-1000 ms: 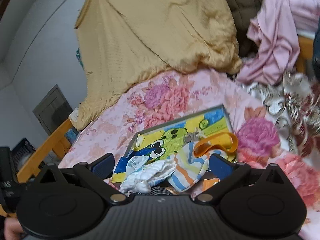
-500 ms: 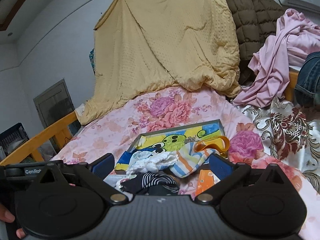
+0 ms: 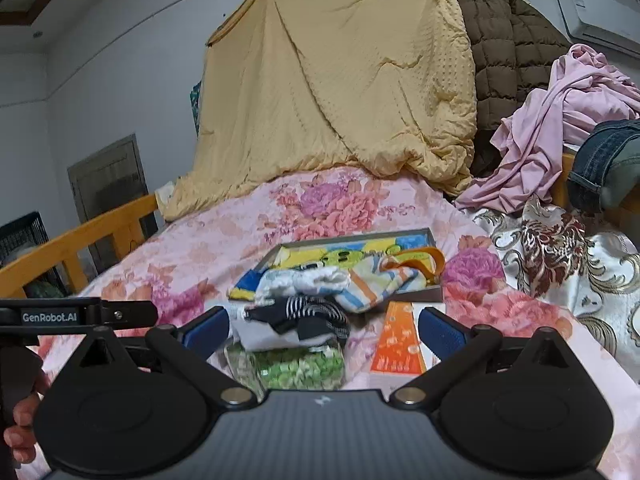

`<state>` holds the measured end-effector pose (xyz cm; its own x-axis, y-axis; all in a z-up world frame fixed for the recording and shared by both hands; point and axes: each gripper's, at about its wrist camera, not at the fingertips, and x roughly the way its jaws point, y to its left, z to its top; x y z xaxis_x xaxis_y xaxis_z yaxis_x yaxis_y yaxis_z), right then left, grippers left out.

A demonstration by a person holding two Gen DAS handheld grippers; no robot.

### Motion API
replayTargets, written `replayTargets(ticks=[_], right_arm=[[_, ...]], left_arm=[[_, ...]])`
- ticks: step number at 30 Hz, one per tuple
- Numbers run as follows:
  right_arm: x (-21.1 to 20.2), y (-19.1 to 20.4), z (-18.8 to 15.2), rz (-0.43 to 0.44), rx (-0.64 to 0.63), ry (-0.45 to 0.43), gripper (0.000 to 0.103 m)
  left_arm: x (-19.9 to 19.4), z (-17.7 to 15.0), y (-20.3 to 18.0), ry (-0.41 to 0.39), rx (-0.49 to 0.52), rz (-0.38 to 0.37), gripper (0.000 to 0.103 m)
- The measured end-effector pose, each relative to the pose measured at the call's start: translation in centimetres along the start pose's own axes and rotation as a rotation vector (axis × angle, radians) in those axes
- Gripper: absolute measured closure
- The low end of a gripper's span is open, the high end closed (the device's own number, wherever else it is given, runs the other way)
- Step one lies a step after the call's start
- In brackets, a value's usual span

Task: Organize soft objects
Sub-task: 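Open both grippers and move both tools back over the pile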

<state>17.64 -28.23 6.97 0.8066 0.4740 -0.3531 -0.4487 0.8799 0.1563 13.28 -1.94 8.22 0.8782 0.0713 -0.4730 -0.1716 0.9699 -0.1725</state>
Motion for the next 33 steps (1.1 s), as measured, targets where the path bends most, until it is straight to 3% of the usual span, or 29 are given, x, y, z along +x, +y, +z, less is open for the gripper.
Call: replayTargets(ticks=[5, 16, 26, 33], right_arm=[[0.0, 0.3, -1.6, -0.043, -0.041, 0.042, 0.000], [1.7, 0.2, -3.0, -0.051, -0.035, 0.111, 0.000], [3.8, 0.8, -4.5, -0.042, -0.060, 0.187, 0.000], [4.7, 2.0, -4.9, -0.015, -0.099, 0.167, 0.000]], left_arm=[[-0.4, -2.5, 0.1, 0.012, 0.049, 0.028, 0.001], [0.5, -6.1, 0.6, 0.070, 0.116, 0.051, 0.001], [2.5, -6.7, 1.1, 0.096, 0.209, 0.081, 0.001], [3.9, -6.4, 2.2, 0.100, 0.246, 0.072, 0.001]])
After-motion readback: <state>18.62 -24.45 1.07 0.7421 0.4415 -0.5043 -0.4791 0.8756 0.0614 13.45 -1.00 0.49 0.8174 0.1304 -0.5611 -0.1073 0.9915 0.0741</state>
